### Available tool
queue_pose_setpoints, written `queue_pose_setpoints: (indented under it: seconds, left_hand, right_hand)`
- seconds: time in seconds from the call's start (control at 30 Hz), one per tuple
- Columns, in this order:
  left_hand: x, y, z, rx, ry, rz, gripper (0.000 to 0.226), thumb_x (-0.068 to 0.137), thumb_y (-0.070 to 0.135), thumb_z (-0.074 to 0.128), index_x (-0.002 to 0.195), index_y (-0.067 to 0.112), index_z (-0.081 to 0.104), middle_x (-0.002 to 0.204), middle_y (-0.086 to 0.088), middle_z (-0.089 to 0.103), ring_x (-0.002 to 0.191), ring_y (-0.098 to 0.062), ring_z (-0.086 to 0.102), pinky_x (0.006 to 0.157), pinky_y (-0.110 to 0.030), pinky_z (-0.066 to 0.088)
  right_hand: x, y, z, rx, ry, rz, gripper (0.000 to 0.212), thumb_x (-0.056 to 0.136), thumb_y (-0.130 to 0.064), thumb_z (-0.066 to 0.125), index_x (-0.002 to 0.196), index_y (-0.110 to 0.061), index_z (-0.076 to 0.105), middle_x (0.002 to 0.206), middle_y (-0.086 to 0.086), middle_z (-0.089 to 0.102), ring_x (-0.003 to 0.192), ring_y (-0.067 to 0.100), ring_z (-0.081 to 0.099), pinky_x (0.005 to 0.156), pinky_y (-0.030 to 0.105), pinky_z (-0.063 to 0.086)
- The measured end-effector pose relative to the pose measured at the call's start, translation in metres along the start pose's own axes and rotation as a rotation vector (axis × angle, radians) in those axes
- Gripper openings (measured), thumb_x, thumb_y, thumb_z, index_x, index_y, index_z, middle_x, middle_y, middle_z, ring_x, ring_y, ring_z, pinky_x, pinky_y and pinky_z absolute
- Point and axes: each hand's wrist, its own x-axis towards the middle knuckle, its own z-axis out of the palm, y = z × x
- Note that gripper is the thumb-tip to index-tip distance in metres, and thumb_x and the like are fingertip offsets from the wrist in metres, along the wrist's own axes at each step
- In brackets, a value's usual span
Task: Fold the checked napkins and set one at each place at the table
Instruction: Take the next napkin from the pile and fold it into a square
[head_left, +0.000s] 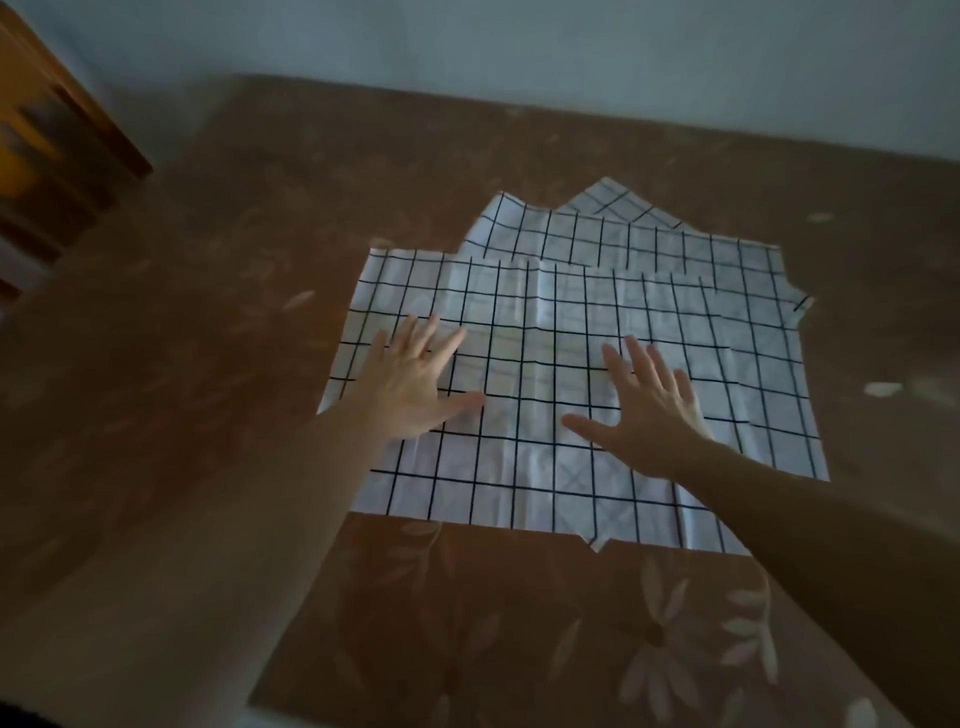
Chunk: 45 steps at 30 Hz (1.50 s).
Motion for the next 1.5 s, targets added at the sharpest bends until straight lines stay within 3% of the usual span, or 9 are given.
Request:
queue_pose_setpoints:
  seconds: [0.17,0.33,0.43,0.57,0.83,1.03,1.33,1.43,1.5]
  left_hand:
    - [-0.003,-0.001,0.015,0.013,0.045,0.0,0.1,0.072,0.092,0.008,0.153,0.036,-0.007,0.164,-0.001,-0.012,0.15,-0.026,-0.011,0.12,-0.055,-0.001]
    - [-0.021,0.014,0.021,-0.065,0.408,0.066,0.066,0.085,0.07,0.037,0.129,0.024,0.057,0.135,-0.004,0.055,0.127,-0.027,0.049,0.101,-0.047,0.038]
    - [-0.032,0.023,0.024,-0.133,0.521,0.095,0.035,0.085,0.043,0.062,0.104,0.015,0.071,0.104,-0.003,0.069,0.096,-0.026,0.064,0.082,-0.04,0.049]
    - [-0.054,0.037,0.02,-0.203,0.544,0.112,0.012,0.081,0.025,0.072,0.081,0.013,0.071,0.075,-0.001,0.065,0.067,-0.023,0.061,0.061,-0.029,0.044]
    - [-0.129,0.07,-0.036,-0.325,0.526,0.087,0.02,0.083,0.031,0.073,0.071,0.019,0.062,0.054,0.011,0.047,0.052,-0.01,0.046,0.049,-0.023,0.029]
    - [-0.203,0.124,-0.115,-0.328,0.439,0.065,0.027,0.084,0.048,0.068,0.08,0.021,0.065,0.071,0.004,0.062,0.066,-0.011,0.058,0.058,-0.031,0.043]
    - [-0.323,0.205,-0.196,-0.183,0.493,0.091,0.027,0.08,0.053,0.07,0.072,0.03,0.06,0.06,0.01,0.058,0.05,-0.006,0.048,0.049,-0.023,0.033]
    - [-0.349,0.212,-0.204,-0.051,0.321,0.041,0.024,0.084,0.05,0.068,0.076,0.027,0.062,0.071,0.012,0.061,0.061,-0.003,0.053,0.057,-0.021,0.041]
    - [-0.362,0.213,-0.202,-0.094,0.151,0.013,0.023,0.085,0.042,0.069,0.08,0.02,0.066,0.077,0.008,0.064,0.06,-0.006,0.051,0.059,-0.022,0.043]
  right_hand:
    - [0.002,0.004,0.01,0.022,0.018,0.0,0.106,0.071,-0.091,0.028,0.153,-0.029,0.004,0.164,0.0,-0.005,0.15,0.022,-0.009,0.12,0.049,-0.002]
    - [-0.017,-0.002,0.007,0.106,0.178,-0.066,0.06,0.088,-0.061,0.049,0.137,-0.026,0.045,0.15,-0.001,0.039,0.14,0.021,0.031,0.114,0.046,0.024]
    - [-0.028,-0.006,0.007,0.114,0.268,-0.116,0.028,0.092,-0.039,0.058,0.115,-0.024,0.065,0.12,-0.004,0.063,0.114,0.019,0.055,0.099,0.039,0.038]
    - [-0.051,-0.009,0.002,0.174,0.268,-0.119,0.015,0.093,-0.016,0.056,0.082,-0.021,0.065,0.08,-0.01,0.058,0.079,0.016,0.059,0.076,0.029,0.044]
    - [-0.126,0.016,-0.066,0.185,0.289,-0.136,0.02,0.097,-0.028,0.05,0.099,-0.024,0.07,0.098,-0.004,0.07,0.084,0.018,0.064,0.069,0.033,0.053]
    - [-0.215,0.045,-0.148,0.169,0.382,-0.196,0.021,0.097,-0.032,0.05,0.089,-0.024,0.068,0.082,-0.007,0.068,0.075,0.014,0.063,0.067,0.031,0.052]
    - [-0.337,0.097,-0.235,0.096,0.294,-0.231,0.013,0.093,-0.033,0.059,0.094,-0.027,0.07,0.09,-0.01,0.07,0.077,0.005,0.063,0.066,0.018,0.044]
    - [-0.364,0.096,-0.263,0.164,0.325,-0.274,0.022,0.093,-0.028,0.06,0.071,-0.03,0.063,0.07,-0.016,0.06,0.066,0.002,0.058,0.058,0.014,0.036]
    - [-0.378,0.086,-0.282,0.174,0.36,-0.328,0.015,0.091,-0.026,0.064,0.077,-0.025,0.07,0.068,-0.017,0.06,0.065,-0.001,0.057,0.057,0.014,0.038]
